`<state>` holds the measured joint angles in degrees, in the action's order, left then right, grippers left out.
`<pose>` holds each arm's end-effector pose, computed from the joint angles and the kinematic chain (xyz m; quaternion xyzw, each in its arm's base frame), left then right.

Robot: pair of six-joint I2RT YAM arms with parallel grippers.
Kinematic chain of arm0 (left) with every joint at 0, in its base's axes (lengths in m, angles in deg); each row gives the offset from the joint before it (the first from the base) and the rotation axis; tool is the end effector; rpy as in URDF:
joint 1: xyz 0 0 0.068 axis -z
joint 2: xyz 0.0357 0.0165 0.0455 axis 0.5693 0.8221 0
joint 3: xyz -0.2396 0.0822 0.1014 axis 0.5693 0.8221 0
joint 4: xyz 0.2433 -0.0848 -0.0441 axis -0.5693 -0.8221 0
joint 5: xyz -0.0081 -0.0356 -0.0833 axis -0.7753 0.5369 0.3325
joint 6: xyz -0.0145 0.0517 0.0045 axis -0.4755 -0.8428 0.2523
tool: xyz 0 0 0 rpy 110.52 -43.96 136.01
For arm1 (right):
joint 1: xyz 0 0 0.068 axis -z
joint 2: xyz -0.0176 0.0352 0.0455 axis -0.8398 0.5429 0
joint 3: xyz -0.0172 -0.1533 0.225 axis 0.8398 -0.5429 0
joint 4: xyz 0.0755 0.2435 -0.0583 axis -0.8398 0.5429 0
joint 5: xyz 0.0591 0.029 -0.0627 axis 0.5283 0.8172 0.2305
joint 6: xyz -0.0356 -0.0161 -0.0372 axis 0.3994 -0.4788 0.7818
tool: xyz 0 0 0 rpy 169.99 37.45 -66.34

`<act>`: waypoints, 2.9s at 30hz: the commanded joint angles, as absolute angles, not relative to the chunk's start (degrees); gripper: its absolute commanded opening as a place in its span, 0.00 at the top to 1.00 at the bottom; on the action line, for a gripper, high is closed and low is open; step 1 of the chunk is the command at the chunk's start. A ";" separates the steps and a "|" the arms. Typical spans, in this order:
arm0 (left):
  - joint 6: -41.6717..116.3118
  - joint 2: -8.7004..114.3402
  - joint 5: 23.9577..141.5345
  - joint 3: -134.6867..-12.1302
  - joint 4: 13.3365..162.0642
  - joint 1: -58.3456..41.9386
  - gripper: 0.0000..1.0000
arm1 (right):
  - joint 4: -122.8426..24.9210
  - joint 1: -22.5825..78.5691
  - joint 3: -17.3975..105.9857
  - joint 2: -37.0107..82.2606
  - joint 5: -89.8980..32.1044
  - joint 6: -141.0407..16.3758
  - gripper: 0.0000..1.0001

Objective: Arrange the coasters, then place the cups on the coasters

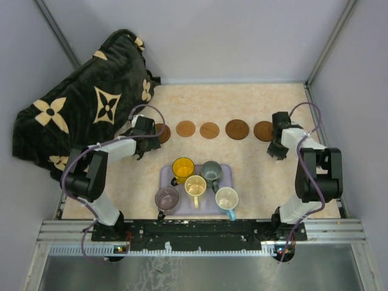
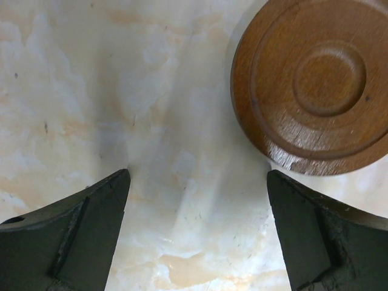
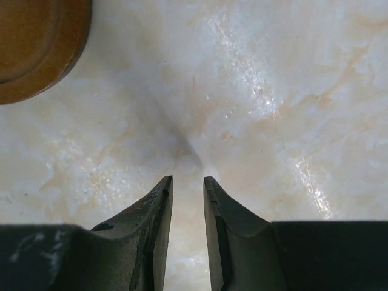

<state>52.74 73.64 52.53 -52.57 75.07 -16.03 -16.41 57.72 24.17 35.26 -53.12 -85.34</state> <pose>0.3123 -0.0915 0.1575 -0.1245 0.9308 0.0543 0.3395 0.3012 -0.0134 0.1700 0.2787 0.9362 -0.0972 0.1911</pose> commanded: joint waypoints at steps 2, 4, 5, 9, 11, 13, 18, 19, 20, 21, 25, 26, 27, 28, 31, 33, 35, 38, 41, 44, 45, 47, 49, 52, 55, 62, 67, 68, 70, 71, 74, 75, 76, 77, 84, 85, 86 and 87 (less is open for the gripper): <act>54.21 77.22 53.06 -55.00 76.26 -16.33 0.00 | -14.69 56.65 25.11 28.01 -53.94 -85.15 0.72; 54.53 78.04 53.06 -55.58 76.37 -16.40 0.00 | -14.45 56.59 25.54 27.45 -53.96 -85.01 0.72; 54.61 78.45 53.09 -55.82 76.45 -16.41 0.00 | -14.33 56.59 25.77 27.35 -53.98 -84.95 0.72; 55.13 79.59 52.80 -56.75 76.40 -16.42 0.00 | -14.32 56.59 25.73 27.46 -53.56 -84.78 0.72; 55.26 79.80 52.46 -57.04 76.04 -16.42 0.00 | -14.35 56.61 25.67 27.50 -53.43 -84.77 0.72; 55.36 79.59 52.02 -57.18 75.57 -16.42 0.00 | -14.24 56.51 25.62 27.31 -53.36 -84.61 0.72; 56.19 76.90 50.19 -55.63 74.04 -16.44 0.00 | -14.35 55.88 25.57 25.48 -53.41 -84.16 0.72; 56.42 75.88 49.82 -55.20 73.62 -16.42 0.00 | -14.38 55.67 25.53 24.86 -53.46 -83.95 0.72; 56.74 74.54 49.37 -54.61 73.18 -16.42 0.00 | -14.54 55.37 25.61 24.15 -53.50 -83.60 0.72; 56.99 72.96 49.21 -53.99 72.87 -16.42 0.00 | -14.69 55.03 25.70 23.29 -53.63 -83.41 0.69; 57.27 64.26 47.81 -51.82 71.08 -16.42 0.00 | -15.97 54.15 25.85 19.14 -54.05 -82.24 0.57; 57.11 61.99 47.54 -51.42 70.69 -16.42 0.00 | -16.34 54.16 25.93 18.08 -54.28 -82.05 0.54; 56.79 60.02 47.29 -51.01 70.27 -16.47 0.00 | -16.49 54.13 26.20 17.26 -54.48 -81.72 0.51; 56.43 57.95 47.08 -50.77 69.73 -16.43 0.00 | -16.46 54.13 26.63 16.71 -54.48 -81.41 0.48; 55.77 52.92 46.49 -50.48 67.29 -16.42 0.00 | -15.97 54.13 28.20 15.76 -54.67 -80.61 0.32; 55.48 50.11 46.13 -50.18 65.48 -16.42 0.00 | -15.81 54.21 29.12 15.48 -54.56 -80.27 0.10; 55.54 47.52 45.88 -49.52 63.75 -16.42 0.00 | -15.89 54.22 29.61 15.22 -54.48 -80.21 0.01; 55.59 43.74 46.11 -48.50 62.26 -16.42 0.00 | -15.89 54.31 30.20 15.21 -53.66 -80.37 0.01; 55.15 40.14 46.73 -47.87 61.23 -16.42 0.00 | -15.36 54.57 30.61 15.07 -51.24 -80.71 0.01; 54.64 37.34 46.81 -47.19 60.95 -16.42 0.00 | -15.13 54.58 29.88 13.80 -49.79 -80.86 0.01; 54.60 36.48 46.77 -47.13 60.76 -16.42 0.00 | -15.27 54.57 29.31 12.87 -49.30 -80.91 0.01; 54.35 34.55 46.91 -47.09 60.17 -16.43 0.00 | -15.53 54.57 28.17 10.31 -49.15 -80.79 0.01; 54.29 32.84 46.97 -47.10 59.45 -16.42 0.00 | -15.63 54.57 27.17 7.33 -49.70 -80.62 0.01; 54.30 30.29 46.97 -46.77 58.30 -16.42 0.00 | -15.54 54.57 26.09 2.49 -50.46 -79.89 0.01; 54.24 28.01 47.56 -46.10 57.87 -16.42 0.00 | -14.94 54.57 25.70 -0.43 -51.20 -79.33 0.01; 53.77 24.67 49.95 -45.13 57.13 -16.42 0.00 | -12.55 54.57 26.14 -2.02 -53.50 -79.74 0.01; 53.73 22.31 49.17 -45.37 55.32 -16.42 0.00 | -12.14 54.57 26.93 -2.40 -53.76 -80.86 0.01; 53.83 21.74 48.95 -45.39 54.95 -16.42 0.00 | -12.01 54.56 27.10 -2.50 -53.86 -80.95 0.01; 53.90 20.51 48.62 -45.22 54.29 -16.42 0.00 | -11.46 54.57 27.27 -2.80 -54.39 -81.53 0.01; 53.97 19.81 48.50 -45.06 54.04 -16.45 0.00 | -11.23 54.57 27.16 -3.07 -54.79 -81.73 0.01; 54.23 18.26 48.41 -44.74 53.28 -16.47 0.00 | -10.88 54.57 26.73 -4.26 -55.08 -81.93 0.01; 54.45 17.81 48.41 -44.70 52.89 -16.45 0.00 | -10.62 54.58 26.69 -4.49 -54.96 -82.03 0.01; 54.62 17.45 48.45 -44.61 52.66 -16.43 0.00 | -10.31 54.57 26.64 -4.80 -54.90 -82.12 0.01; 54.71 17.08 48.53 -44.54 52.52 -16.42 0.00 | -10.12 54.57 26.54 -5.10 -54.52 -82.13 0.01; 55.66 15.69 53.58 -42.52 52.76 -16.44 0.00 | -12.02 52.31 20.70 -11.03 -42.69 -81.41 0.01; 56.03 15.62 54.62 -42.13 53.07 -16.42 0.00 | -11.20 51.09 20.28 -12.26 -43.35 -81.56 0.01; 56.42 15.62 55.75 -41.65 53.26 -16.42 0.00 | -10.02 49.77 20.36 -13.26 -44.31 -81.59 0.01; 56.74 15.64 56.81 -41.28 53.45 -16.42 0.00 | -7.96 48.61 20.65 -14.15 -45.05 -81.50 0.01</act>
<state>55.17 16.29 51.72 -42.69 53.35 -16.11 -10.03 52.30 20.36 -10.10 -46.89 -81.69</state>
